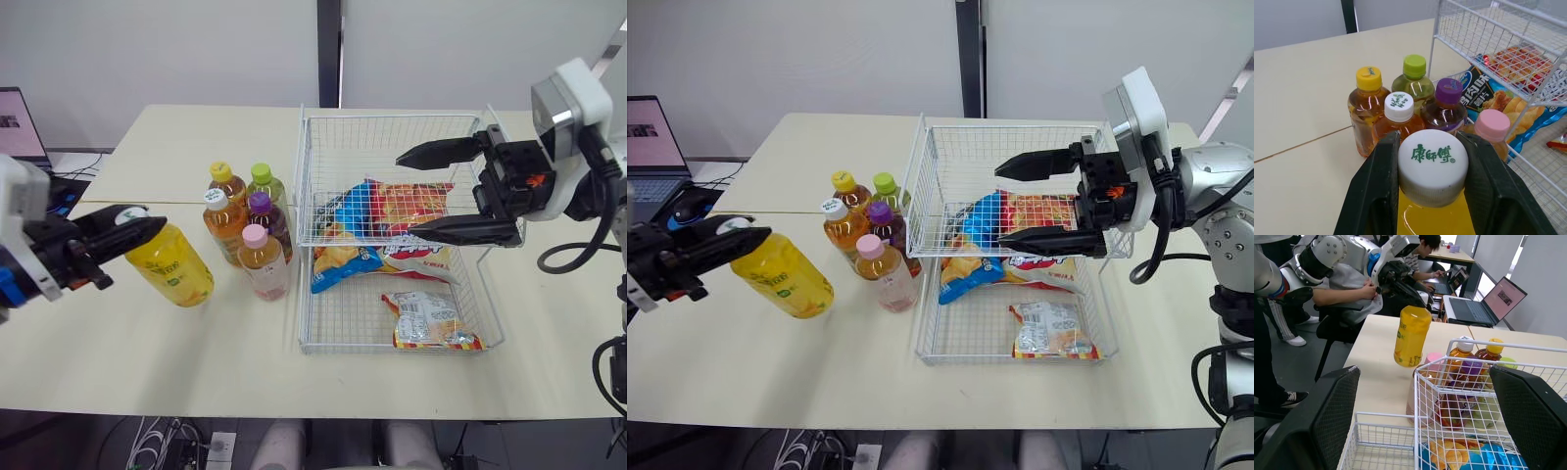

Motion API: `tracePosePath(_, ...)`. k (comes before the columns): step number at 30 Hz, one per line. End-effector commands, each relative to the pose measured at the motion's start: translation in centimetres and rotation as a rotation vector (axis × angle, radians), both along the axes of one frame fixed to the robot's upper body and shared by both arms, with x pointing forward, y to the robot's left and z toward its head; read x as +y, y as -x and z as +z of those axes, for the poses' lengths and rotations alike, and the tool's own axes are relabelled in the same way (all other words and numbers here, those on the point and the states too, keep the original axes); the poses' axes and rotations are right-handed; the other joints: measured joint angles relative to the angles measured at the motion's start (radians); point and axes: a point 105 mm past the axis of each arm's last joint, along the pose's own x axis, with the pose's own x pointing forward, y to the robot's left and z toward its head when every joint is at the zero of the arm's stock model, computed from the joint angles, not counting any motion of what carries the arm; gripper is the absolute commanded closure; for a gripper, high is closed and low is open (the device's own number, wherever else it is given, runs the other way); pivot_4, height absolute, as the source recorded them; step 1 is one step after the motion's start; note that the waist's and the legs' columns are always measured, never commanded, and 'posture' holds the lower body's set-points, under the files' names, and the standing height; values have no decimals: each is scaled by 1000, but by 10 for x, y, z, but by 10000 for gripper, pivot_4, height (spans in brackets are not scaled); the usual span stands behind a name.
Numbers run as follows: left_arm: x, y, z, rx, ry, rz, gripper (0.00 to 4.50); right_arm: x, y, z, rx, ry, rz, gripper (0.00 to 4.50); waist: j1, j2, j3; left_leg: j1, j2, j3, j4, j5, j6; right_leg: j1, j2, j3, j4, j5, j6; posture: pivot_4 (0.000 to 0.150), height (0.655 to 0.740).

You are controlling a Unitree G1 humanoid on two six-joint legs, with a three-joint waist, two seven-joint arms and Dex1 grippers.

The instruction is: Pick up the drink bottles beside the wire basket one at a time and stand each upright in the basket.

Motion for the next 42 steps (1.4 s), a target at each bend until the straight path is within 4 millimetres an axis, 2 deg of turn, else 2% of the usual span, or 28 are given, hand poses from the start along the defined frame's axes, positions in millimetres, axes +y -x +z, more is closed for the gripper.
tracePosePath(1,4,8,33,-84,3,-28,31385,-2,10,11,-51,-9,6,0,0,0,0,0,0,0,0,0,0,0,0,0,0,0,0,1500,7400)
tracePosePath(9,11,5,72,-142,-44,-79,31385,-9,8,16,-85,-15,-40,0,-4,0,0,-1,1,1,-1,0,0,-1,1,0,-1,0,0,1500,7400)
tracePosePath(16,-5,-3,115,-195,-81,-221,31385,-35,13,25,-146,4,-132,0,-1,0,0,-11,0,3,1,0,-1,-10,1,0,-1,2,2,1500,7400)
tracePosePath(19,-18,-10,133,-242,-78,-300,31385,-44,17,26,-128,18,-173,0,-3,-2,1,-14,-1,5,2,0,-1,-15,1,1,6,2,2,1500,7400)
tracePosePath(26,-57,-40,173,-285,-62,-491,31385,-46,25,19,-92,12,-226,0,-13,-3,2,-15,-1,5,5,0,-1,-15,3,0,11,1,2,1500,7400)
tracePosePath(33,-110,-61,203,-344,-72,-692,31385,-53,31,20,-92,-22,-303,0,-27,-6,5,-16,-1,4,6,0,-1,-16,3,0,11,1,2,1500,7400)
tracePosePath(37,-136,-65,211,-361,-96,-781,31385,-56,34,21,-95,-32,-334,0,-34,-6,6,-17,-1,5,6,0,0,-17,3,0,11,1,2,1500,7400)
tracePosePath(42,-185,-83,197,-355,-138,-878,31385,-67,31,25,-129,-53,-427,0,-26,-7,7,-18,-1,5,8,0,0,-16,2,0,11,1,3,1500,7400)
